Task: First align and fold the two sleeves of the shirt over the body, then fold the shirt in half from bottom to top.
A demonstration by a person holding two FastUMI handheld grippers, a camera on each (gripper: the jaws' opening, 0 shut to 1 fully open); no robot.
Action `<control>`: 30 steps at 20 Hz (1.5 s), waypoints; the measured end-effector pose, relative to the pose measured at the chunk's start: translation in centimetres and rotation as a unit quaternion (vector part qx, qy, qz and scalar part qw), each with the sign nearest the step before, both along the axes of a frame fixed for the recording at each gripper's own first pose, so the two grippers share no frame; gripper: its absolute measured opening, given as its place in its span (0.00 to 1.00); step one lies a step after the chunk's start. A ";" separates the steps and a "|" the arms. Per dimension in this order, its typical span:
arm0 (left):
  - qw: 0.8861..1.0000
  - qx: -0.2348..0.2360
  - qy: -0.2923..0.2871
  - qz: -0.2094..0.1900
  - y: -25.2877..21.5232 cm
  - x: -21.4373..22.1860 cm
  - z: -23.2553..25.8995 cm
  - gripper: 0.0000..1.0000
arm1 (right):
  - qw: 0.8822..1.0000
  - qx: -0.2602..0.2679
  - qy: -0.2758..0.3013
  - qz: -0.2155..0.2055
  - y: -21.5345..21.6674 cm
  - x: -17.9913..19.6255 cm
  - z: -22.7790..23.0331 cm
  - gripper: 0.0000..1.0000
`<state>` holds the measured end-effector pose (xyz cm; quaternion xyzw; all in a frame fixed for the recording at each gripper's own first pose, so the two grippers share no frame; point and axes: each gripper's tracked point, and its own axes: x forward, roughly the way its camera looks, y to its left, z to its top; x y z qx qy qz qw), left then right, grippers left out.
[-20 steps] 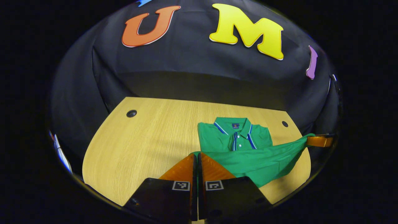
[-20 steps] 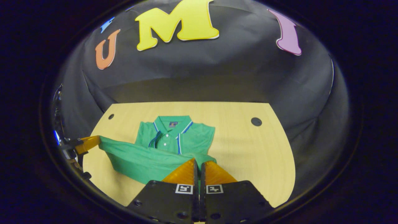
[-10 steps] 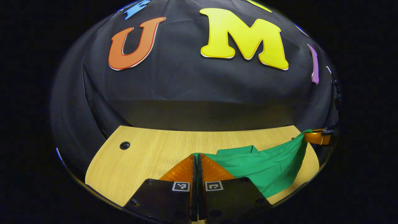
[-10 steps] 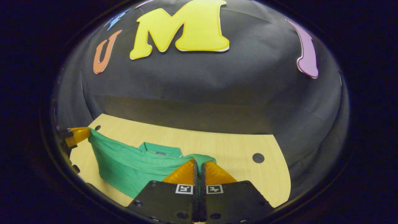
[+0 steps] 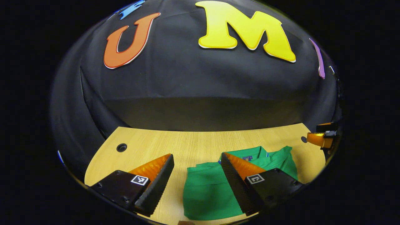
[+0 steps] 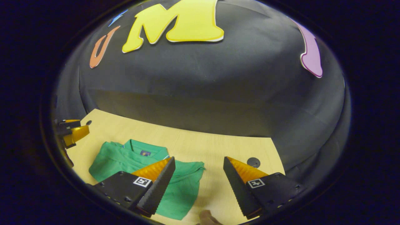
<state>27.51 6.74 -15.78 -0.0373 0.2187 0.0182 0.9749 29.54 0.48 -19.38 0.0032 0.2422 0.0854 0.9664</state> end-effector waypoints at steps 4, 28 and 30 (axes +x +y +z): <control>1.000 0.008 -0.018 -0.002 -0.4 -2.1 3.4 0.98 | 1.000 0.010 -0.019 -0.001 -0.2 -2.7 3.4 0.95; 0.992 0.004 -0.114 0.045 3.0 -29.0 18.1 0.98 | 0.983 0.070 -0.171 0.010 -0.9 -31.8 18.0 0.97; 0.989 0.019 -0.141 0.042 3.0 -29.8 19.7 0.98 | 0.980 0.067 -0.186 0.008 -0.3 -32.9 18.2 0.95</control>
